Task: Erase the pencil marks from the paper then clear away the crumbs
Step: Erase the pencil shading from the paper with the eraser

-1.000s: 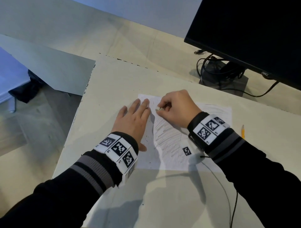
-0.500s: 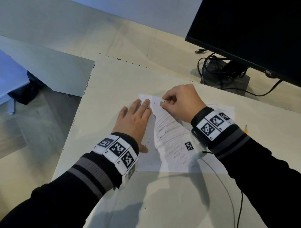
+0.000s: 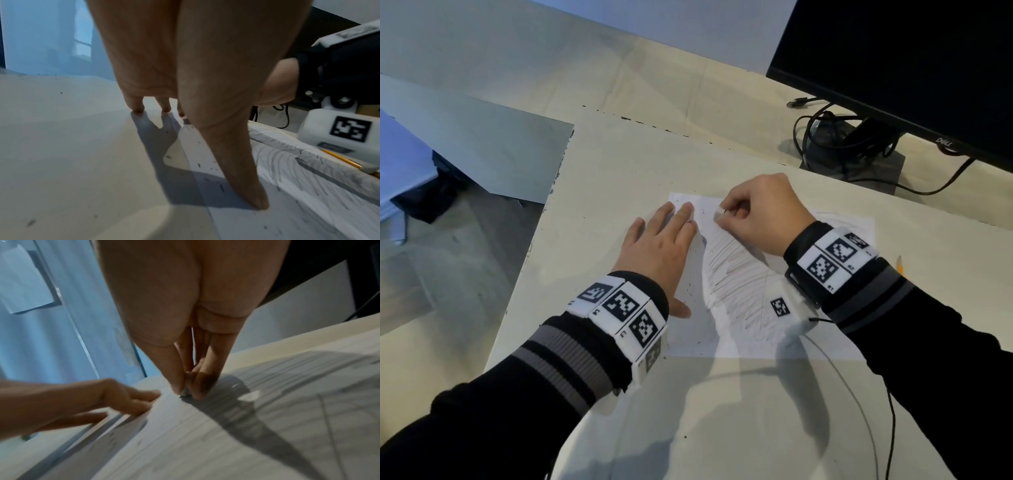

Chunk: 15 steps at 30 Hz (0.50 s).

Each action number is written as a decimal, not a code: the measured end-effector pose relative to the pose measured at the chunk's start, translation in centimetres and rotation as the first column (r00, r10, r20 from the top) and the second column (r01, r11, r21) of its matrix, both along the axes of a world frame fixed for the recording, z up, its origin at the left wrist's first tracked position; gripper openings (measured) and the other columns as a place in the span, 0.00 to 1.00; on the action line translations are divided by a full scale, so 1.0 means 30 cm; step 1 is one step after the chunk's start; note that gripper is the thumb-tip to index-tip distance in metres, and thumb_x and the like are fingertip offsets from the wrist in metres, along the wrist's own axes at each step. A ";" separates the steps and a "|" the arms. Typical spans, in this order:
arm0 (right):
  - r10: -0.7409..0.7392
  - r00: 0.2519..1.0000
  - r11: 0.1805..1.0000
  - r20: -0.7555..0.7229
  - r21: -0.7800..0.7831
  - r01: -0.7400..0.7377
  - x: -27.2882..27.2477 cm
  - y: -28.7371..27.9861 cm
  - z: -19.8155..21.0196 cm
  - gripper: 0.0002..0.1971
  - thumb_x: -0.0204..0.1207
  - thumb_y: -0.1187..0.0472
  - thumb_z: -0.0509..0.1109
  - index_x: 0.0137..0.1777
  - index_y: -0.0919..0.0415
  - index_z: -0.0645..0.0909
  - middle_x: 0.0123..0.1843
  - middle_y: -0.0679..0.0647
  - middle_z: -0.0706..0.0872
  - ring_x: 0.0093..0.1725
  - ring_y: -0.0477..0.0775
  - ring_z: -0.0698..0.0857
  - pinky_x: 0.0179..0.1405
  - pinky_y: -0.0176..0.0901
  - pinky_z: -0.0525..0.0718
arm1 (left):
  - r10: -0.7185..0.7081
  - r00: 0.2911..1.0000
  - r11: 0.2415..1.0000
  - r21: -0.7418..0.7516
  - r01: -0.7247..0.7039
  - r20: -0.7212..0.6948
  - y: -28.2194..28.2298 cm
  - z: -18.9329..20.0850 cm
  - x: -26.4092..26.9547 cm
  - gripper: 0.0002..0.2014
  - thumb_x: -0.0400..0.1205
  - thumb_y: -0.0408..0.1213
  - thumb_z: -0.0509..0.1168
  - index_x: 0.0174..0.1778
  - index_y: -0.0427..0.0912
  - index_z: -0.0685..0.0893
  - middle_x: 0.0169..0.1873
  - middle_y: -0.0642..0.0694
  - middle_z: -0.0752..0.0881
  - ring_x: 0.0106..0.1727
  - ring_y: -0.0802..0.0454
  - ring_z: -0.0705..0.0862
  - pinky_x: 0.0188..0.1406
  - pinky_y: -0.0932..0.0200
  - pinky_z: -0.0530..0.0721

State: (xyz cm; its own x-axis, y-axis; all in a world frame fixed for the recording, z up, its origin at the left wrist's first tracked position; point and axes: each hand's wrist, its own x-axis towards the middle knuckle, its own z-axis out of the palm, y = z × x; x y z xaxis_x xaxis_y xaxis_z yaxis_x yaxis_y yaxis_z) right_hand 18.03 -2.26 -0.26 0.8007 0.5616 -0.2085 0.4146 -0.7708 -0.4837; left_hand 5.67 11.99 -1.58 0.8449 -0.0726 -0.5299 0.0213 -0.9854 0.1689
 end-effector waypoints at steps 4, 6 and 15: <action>0.025 0.998 0.999 0.056 -0.030 -0.023 -0.031 0.013 -0.004 0.04 0.73 0.57 0.79 0.42 0.57 0.90 0.30 0.41 0.82 0.32 0.38 0.81 0.43 0.31 0.83 | 0.011 1.000 1.000 0.006 -0.011 0.003 -0.008 0.004 0.002 0.63 0.68 0.62 0.78 0.85 0.42 0.41 0.85 0.49 0.33 0.86 0.46 0.35 0.86 0.40 0.47; 0.092 0.995 0.995 0.030 -0.047 -0.090 -0.055 0.011 0.001 0.04 0.73 0.57 0.78 0.41 0.57 0.91 0.30 0.40 0.81 0.32 0.38 0.81 0.41 0.31 0.83 | 0.016 1.000 1.000 -0.001 -0.016 0.012 -0.008 0.003 0.003 0.63 0.67 0.62 0.78 0.85 0.43 0.42 0.85 0.49 0.34 0.86 0.46 0.36 0.86 0.40 0.47; 0.072 0.997 0.997 0.040 -0.041 -0.070 -0.041 -0.014 0.005 0.04 0.73 0.57 0.78 0.42 0.56 0.91 0.31 0.42 0.84 0.32 0.38 0.80 0.39 0.26 0.77 | 0.012 1.000 1.000 -0.013 -0.012 0.024 -0.005 0.003 0.003 0.66 0.67 0.62 0.78 0.85 0.48 0.36 0.86 0.49 0.36 0.86 0.46 0.36 0.85 0.41 0.47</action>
State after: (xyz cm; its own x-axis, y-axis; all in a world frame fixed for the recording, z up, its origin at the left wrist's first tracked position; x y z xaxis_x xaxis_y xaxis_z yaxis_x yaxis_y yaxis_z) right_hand 16.81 -2.68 -0.12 0.7675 0.6093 -0.1992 0.4881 -0.7569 -0.4345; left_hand 5.75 11.85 -1.48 0.8584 -0.0691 -0.5082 0.0288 -0.9828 0.1823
